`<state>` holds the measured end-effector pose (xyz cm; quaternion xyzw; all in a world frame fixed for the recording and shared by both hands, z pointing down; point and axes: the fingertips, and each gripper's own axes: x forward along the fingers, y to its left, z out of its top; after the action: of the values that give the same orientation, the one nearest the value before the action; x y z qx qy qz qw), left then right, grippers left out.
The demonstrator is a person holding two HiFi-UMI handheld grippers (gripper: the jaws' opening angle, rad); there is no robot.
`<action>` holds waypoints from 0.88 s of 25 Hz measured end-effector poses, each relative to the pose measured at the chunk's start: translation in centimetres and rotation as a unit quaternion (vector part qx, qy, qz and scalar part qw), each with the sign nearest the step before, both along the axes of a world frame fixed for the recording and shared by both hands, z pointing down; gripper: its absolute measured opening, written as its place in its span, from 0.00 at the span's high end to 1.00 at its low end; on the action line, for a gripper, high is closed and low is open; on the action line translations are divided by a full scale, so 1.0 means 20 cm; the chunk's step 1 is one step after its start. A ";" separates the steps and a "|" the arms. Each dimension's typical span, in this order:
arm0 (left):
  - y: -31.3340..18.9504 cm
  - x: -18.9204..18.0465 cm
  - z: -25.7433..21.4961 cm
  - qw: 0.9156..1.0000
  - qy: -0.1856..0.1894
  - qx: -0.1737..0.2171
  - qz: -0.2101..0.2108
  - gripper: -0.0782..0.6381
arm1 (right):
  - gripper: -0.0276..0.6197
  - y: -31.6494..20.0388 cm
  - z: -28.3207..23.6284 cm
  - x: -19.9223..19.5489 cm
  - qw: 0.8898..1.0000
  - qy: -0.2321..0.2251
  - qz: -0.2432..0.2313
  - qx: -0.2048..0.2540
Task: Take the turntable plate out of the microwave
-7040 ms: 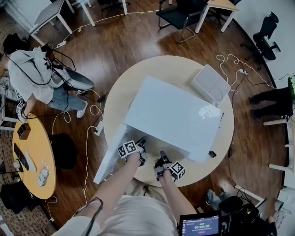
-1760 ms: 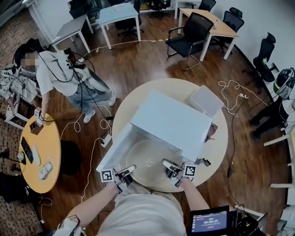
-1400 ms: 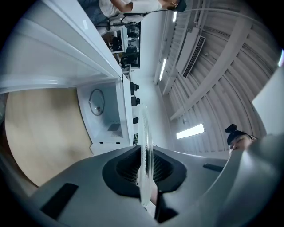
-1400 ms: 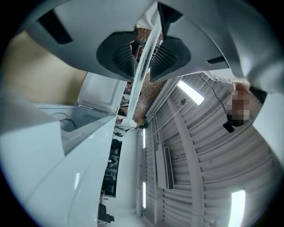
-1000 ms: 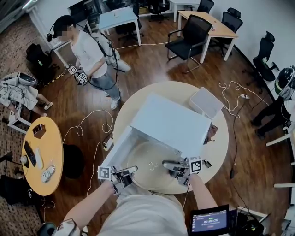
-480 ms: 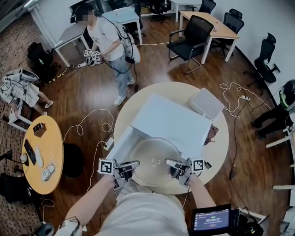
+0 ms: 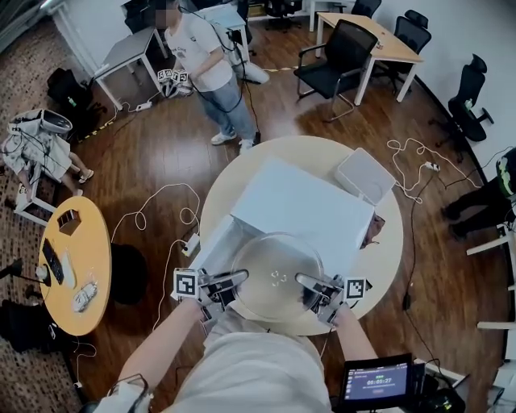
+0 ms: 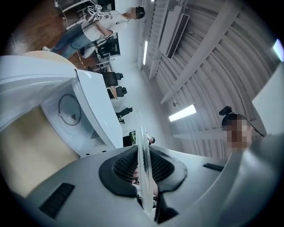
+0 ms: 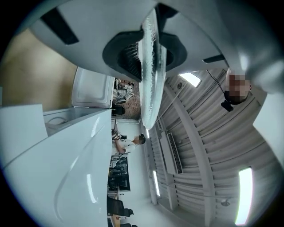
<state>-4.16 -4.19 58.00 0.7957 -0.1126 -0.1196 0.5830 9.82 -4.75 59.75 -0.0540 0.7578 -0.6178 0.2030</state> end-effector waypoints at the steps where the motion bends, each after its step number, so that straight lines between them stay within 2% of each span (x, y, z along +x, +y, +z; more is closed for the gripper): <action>1: -0.01 -0.01 0.00 1.000 -0.002 -0.001 0.003 0.84 | 0.91 0.00 -0.01 0.00 1.000 0.005 -0.002 0.004; 4: -0.03 -0.01 -0.02 1.000 -0.001 0.000 0.010 0.84 | 0.92 0.00 -0.02 0.01 1.000 0.017 -0.002 0.010; 12: 0.00 0.01 0.04 0.999 -0.027 0.021 0.033 0.84 | 0.91 0.10 0.00 0.01 0.999 0.035 0.014 0.001; 17: 0.06 -0.01 0.05 0.999 -0.004 0.009 0.042 0.83 | 0.92 0.16 0.00 -0.04 0.998 0.050 0.023 -0.006; 22: 0.18 -0.05 0.10 0.997 -0.015 0.000 0.077 0.83 | 0.91 0.25 0.01 -0.15 0.997 0.072 0.022 -0.022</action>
<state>-5.09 -0.57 60.05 0.8040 -0.0595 -0.0623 0.5884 6.73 0.25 59.96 -0.1197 0.7555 -0.6239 0.1600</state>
